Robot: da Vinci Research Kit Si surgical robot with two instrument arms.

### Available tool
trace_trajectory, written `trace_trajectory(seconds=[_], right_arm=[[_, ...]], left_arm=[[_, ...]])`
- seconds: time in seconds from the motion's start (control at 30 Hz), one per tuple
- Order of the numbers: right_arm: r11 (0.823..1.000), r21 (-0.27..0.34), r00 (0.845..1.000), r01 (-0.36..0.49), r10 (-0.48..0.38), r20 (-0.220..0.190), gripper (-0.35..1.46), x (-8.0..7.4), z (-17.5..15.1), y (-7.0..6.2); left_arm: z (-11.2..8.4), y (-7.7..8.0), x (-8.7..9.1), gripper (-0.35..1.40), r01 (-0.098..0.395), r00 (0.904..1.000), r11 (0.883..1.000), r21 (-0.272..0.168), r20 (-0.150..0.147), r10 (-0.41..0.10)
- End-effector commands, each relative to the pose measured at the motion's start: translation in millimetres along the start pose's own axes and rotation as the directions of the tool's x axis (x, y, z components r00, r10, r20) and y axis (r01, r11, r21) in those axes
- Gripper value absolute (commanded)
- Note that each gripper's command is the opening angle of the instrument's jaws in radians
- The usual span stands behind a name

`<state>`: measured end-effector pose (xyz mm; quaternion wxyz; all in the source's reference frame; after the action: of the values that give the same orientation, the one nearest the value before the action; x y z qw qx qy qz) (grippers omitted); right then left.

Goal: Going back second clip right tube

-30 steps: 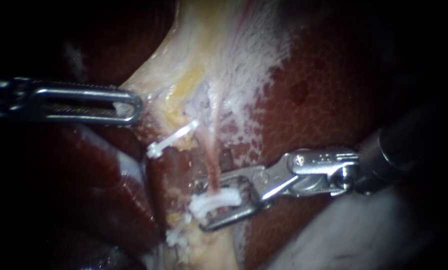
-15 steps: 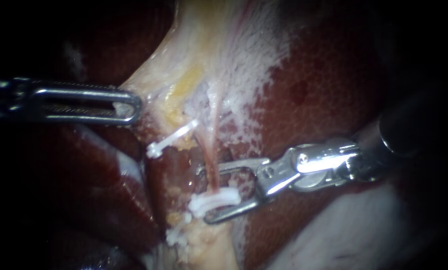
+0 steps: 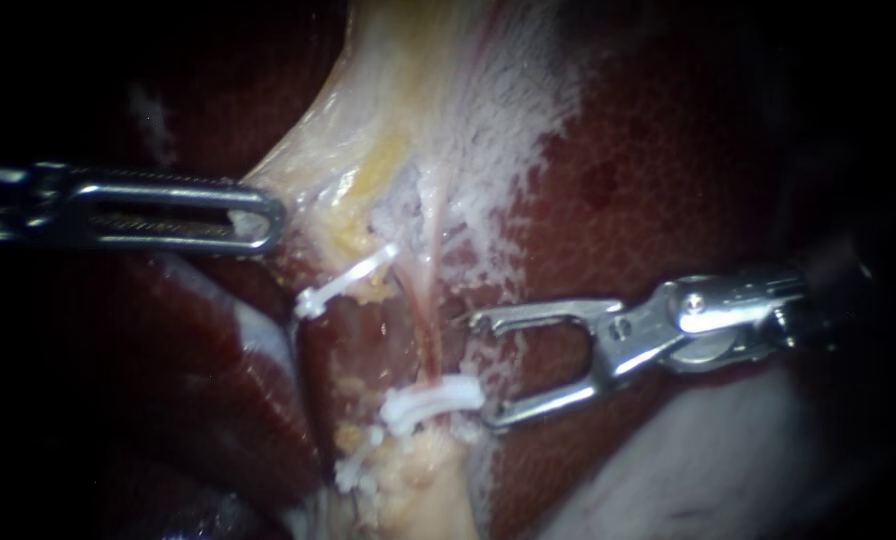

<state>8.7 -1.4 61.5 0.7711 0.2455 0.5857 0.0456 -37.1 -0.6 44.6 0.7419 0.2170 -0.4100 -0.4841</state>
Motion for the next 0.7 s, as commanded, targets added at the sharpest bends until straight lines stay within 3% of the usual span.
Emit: trace_trajectory(seconds=[0.03, 0.5, 0.7], right_arm=[[1.0, -0.004, 1.0, 0.005, -0.005, 0.0, 0.6, 0.2, -0.4, 0.0], [1.0, -0.026, 1.0, 0.008, -0.008, -0.003, 0.6, 1.5, -3.3, -0.5], [1.0, -0.025, 1.0, 0.008, -0.008, -0.003, 0.6, 1.5, -3.4, -0.8]], left_arm=[[0.0, 0.0, 0.0, -0.35, 0.0, 1.0, 1.0, 0.001, 0.0, 0.0], [0.5, 0.9, 0.2, -0.35, -0.002, 1.0, 1.0, 0.0, 0.001, 0.002], [2.6, 2.7, 1.5, -0.35, -0.01, 0.9999, 1.0, -0.003, -0.002, 0.01]])
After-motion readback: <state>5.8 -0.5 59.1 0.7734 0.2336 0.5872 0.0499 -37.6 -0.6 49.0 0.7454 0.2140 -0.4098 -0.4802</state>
